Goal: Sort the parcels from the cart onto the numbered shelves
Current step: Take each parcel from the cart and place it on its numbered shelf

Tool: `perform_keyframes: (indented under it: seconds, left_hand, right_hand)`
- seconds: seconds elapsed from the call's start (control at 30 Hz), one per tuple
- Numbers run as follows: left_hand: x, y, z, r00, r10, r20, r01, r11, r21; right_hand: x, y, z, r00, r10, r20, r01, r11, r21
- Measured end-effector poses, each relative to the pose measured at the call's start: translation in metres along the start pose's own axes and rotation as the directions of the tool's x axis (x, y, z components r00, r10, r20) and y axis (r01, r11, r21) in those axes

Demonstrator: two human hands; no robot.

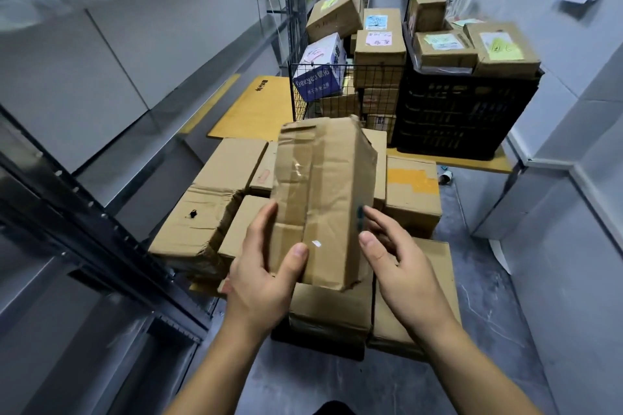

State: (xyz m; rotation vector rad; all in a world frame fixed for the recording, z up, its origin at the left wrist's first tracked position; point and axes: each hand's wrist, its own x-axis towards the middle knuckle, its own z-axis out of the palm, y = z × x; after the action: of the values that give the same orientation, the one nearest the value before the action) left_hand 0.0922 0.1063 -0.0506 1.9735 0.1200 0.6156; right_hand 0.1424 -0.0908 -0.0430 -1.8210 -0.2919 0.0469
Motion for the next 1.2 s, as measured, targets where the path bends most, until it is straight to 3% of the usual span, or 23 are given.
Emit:
perform_keyframes:
  seconds: [0.1, 0.23, 0.33, 0.43, 0.57, 0.63, 0.73, 0.83, 0.93, 1.0, 1.13, 1.2]
  left_hand:
    - [-0.002, 0.009, 0.006, 0.996, 0.083, 0.026, -0.086, 0.991, 0.099]
    - [-0.002, 0.012, 0.004, 0.988, 0.115, 0.103, -0.117, 0.993, 0.010]
    - [0.003, 0.008, -0.001, 0.996, 0.061, 0.065, -0.046, 0.977, -0.209]
    - [0.011, -0.001, -0.004, 0.999, -0.046, 0.016, 0.048, 0.980, -0.194]
    - [0.010, -0.013, -0.001, 0.982, -0.152, 0.115, 0.175, 0.956, -0.237]
    - [0.007, -0.014, 0.001, 0.979, -0.163, 0.125, 0.193, 0.938, -0.287]
    - [0.003, -0.013, 0.000, 0.988, -0.129, 0.078, 0.146, 0.950, -0.276]
    - [-0.002, -0.016, -0.005, 0.995, -0.099, 0.024, 0.102, 0.970, -0.222]
    - [-0.008, -0.016, -0.011, 0.997, -0.071, -0.007, 0.069, 0.982, -0.175]
    - [-0.013, -0.015, -0.014, 0.998, -0.039, -0.045, 0.034, 0.993, -0.112]
    - [-0.026, -0.009, -0.020, 0.992, -0.024, -0.122, 0.024, 1.000, -0.007]
    - [-0.033, -0.006, -0.022, 0.989, -0.007, -0.145, 0.016, 0.998, 0.060]
  right_hand:
    - [-0.001, -0.010, 0.007, 0.999, -0.016, 0.040, 0.010, 0.992, 0.128]
    - [0.006, -0.010, 0.008, 0.998, -0.049, -0.051, 0.059, 0.971, 0.233]
    - [0.011, -0.004, 0.001, 0.998, -0.008, -0.059, 0.031, 0.915, 0.403]
    - [0.013, 0.003, -0.002, 0.998, 0.057, -0.020, -0.035, 0.819, 0.573]
    - [0.011, 0.013, 0.000, 0.995, 0.088, 0.041, -0.092, 0.726, 0.681]
    - [0.009, 0.016, 0.000, 0.996, 0.067, 0.057, -0.088, 0.730, 0.678]
    - [0.007, 0.018, 0.000, 0.999, 0.030, -0.010, -0.019, 0.816, 0.577]
    - [0.004, 0.021, -0.002, 0.994, -0.053, -0.090, 0.075, 0.965, 0.250]
    - [0.002, 0.020, -0.003, 0.986, -0.133, -0.104, 0.131, 0.991, -0.020]
    - [0.000, 0.015, -0.001, 0.988, -0.128, -0.091, 0.126, 0.992, -0.022]
    - [-0.007, 0.009, 0.004, 0.998, -0.024, 0.057, 0.012, 0.978, 0.209]
    - [-0.011, 0.003, 0.008, 0.994, -0.023, 0.103, 0.001, 0.978, 0.209]
